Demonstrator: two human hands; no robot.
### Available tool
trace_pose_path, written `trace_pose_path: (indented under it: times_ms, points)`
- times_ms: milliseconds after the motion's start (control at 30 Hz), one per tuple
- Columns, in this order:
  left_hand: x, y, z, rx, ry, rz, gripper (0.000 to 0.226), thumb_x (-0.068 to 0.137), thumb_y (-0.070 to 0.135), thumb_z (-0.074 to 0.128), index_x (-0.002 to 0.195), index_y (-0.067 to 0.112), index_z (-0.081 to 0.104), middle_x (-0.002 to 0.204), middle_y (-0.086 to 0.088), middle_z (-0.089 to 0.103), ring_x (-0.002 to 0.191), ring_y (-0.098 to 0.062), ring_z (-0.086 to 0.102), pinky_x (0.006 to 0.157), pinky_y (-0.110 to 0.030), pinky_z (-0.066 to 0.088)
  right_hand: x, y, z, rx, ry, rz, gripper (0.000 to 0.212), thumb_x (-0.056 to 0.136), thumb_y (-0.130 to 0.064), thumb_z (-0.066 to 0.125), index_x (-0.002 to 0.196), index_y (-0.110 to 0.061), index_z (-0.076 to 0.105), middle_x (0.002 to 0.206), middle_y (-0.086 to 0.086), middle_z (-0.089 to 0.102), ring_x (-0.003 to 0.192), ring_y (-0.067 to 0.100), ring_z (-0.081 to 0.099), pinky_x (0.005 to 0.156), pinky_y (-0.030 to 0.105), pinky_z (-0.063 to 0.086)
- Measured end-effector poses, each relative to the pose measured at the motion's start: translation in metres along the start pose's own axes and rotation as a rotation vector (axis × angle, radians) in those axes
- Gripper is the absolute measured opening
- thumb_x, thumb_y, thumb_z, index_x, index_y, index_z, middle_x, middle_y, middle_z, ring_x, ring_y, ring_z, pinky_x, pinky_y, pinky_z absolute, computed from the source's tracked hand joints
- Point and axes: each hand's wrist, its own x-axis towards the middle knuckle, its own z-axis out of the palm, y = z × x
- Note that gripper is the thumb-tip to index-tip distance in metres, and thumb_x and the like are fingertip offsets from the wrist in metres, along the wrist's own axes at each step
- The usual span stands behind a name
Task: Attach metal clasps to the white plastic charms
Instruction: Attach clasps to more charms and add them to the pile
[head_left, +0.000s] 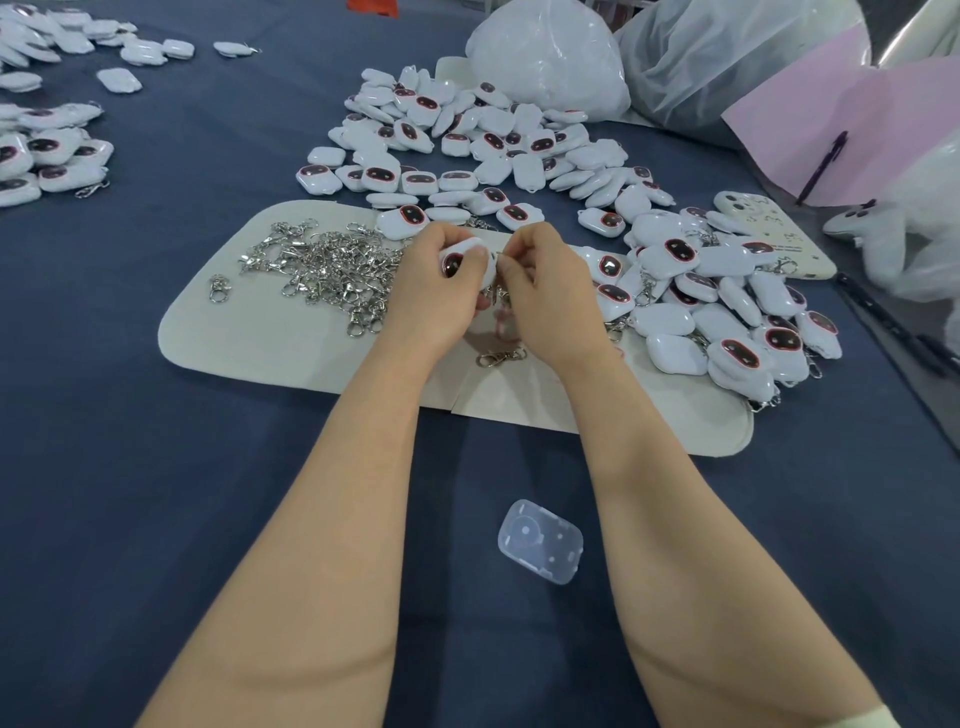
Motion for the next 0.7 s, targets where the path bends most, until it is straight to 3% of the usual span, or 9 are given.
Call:
trace_pose_path:
  times_ms: [100,200,333,467,567,633,700]
  points:
    - [0.0001,-0.0001,-0.0001,0.009,0.005,-0.001,0.007,0.095,0.015,0.050,0.093,0.022,0.050,0.103,-0.007,0.058,0.063,-0.008,0.059,0.048,-0.010,0.045,-0.0006,-0.0012,0.0015,0.023,-0.019,0.037,0.011,0.096,-0.008,0.046,0.087,-0.015,0.044,0.067,-0.001,0.054,0.059,0.024,0.058,0.061,0.045,0.054]
    - [0.0013,-0.0002,-0.0006,0.036,0.004,0.005,0.006,0.095,0.017,0.050,0.094,0.022,0.049,0.101,-0.004,0.058,0.064,-0.009,0.060,0.049,-0.012,0.045,-0.0010,-0.0026,0.0021,0.005,-0.008,0.026,0.011,0.096,-0.009,0.047,0.088,-0.016,0.045,0.070,-0.002,0.055,0.068,0.029,0.061,0.069,0.051,0.053]
    - [0.0026,-0.0012,-0.0005,0.034,0.019,-0.001,0.005,0.096,0.019,0.049,0.101,0.019,0.049,0.087,0.002,0.059,0.048,0.003,0.057,0.059,-0.023,0.051,0.0005,-0.0023,0.0028,0.011,-0.022,0.063,0.011,0.096,-0.011,0.047,0.088,-0.017,0.045,0.072,-0.002,0.056,0.060,0.022,0.059,0.064,0.045,0.055]
    - [0.0021,0.0001,0.0013,-0.017,0.038,-0.025,0.009,0.096,0.018,0.049,0.104,0.015,0.050,0.082,0.000,0.060,0.048,0.000,0.057,0.060,-0.026,0.050,-0.0001,-0.0026,0.0028,0.078,-0.021,0.111,0.016,0.097,-0.014,0.048,0.082,-0.020,0.044,0.074,0.001,0.056,0.059,0.020,0.056,0.051,0.031,0.052]
    - [0.0007,0.0024,0.0018,-0.073,0.057,-0.045,0.009,0.095,0.015,0.049,0.105,0.016,0.050,0.083,0.001,0.059,0.047,0.001,0.058,0.050,-0.019,0.049,0.0008,-0.0016,0.0043,0.082,0.019,0.111,0.019,0.097,-0.013,0.047,0.080,-0.022,0.043,0.074,0.001,0.056,0.063,0.021,0.055,0.060,0.037,0.049]
    - [-0.0003,0.0030,0.0022,-0.072,0.039,-0.042,0.007,0.095,0.014,0.050,0.097,0.019,0.051,0.086,-0.001,0.060,0.046,0.000,0.059,0.049,-0.016,0.050,0.0027,-0.0007,0.0036,0.058,0.070,0.084,0.015,0.096,-0.012,0.048,0.084,-0.020,0.044,0.074,-0.004,0.054,0.071,0.018,0.055,0.066,0.028,0.045]
    - [-0.0013,0.0031,0.0024,-0.054,0.020,-0.036,0.010,0.094,0.014,0.051,0.090,0.024,0.051,0.089,-0.002,0.061,0.046,-0.001,0.060,0.049,-0.016,0.050,0.0034,-0.0002,0.0024,0.035,0.086,0.059,0.011,0.095,-0.011,0.049,0.088,-0.018,0.045,0.074,-0.008,0.054,0.069,0.012,0.053,0.062,0.018,0.042]
